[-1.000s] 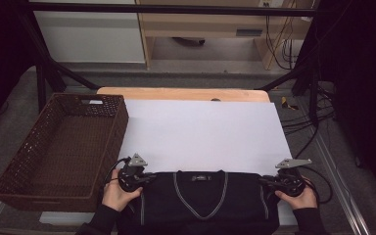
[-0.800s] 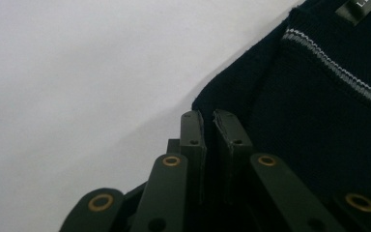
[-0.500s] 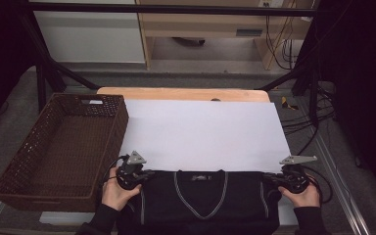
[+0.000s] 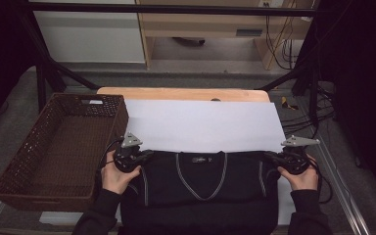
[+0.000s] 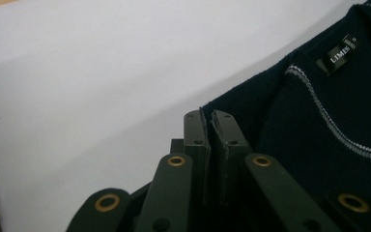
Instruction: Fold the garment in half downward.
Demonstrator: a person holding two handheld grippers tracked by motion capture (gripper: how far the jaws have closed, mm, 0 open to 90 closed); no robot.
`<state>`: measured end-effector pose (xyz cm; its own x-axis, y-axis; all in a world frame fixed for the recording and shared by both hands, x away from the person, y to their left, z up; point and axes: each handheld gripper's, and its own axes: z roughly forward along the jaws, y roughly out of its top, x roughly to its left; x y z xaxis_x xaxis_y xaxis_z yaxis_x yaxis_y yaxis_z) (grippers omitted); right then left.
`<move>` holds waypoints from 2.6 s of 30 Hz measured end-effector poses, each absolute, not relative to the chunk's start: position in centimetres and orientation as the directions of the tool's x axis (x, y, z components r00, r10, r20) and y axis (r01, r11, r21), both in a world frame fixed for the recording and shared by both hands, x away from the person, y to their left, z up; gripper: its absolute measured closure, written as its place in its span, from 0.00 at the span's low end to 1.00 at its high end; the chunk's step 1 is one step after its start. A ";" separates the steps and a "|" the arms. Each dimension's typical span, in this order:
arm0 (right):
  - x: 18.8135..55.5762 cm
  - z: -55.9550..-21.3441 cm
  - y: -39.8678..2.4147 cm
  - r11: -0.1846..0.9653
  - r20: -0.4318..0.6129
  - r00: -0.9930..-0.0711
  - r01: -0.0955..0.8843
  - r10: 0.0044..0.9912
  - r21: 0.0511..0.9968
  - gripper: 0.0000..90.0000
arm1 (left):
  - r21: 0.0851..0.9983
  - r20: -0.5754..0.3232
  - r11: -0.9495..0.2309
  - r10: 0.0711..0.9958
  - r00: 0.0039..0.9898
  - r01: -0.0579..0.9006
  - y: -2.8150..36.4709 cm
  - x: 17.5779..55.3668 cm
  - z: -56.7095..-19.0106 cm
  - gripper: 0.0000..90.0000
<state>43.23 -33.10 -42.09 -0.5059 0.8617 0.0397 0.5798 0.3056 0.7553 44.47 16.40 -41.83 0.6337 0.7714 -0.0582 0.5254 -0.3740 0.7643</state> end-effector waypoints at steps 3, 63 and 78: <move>44.0 -42.2 -33.2 0.299 0.031 -0.498 0.568 0.866 0.767 0.93 | 0.772 -0.065 -0.358 0.778 0.625 0.525 16.2 45.2 -42.1 0.94; 47.5 -45.6 -33.6 0.146 0.087 -0.379 0.543 0.921 0.827 0.26 | 0.758 -0.147 -0.268 0.818 0.556 0.595 17.6 51.3 -46.1 0.61; 47.1 -45.1 -32.8 0.149 0.120 -0.421 0.552 0.899 0.820 0.25 | 0.710 -0.182 -0.310 0.787 0.589 0.633 16.9 50.8 -46.6 0.86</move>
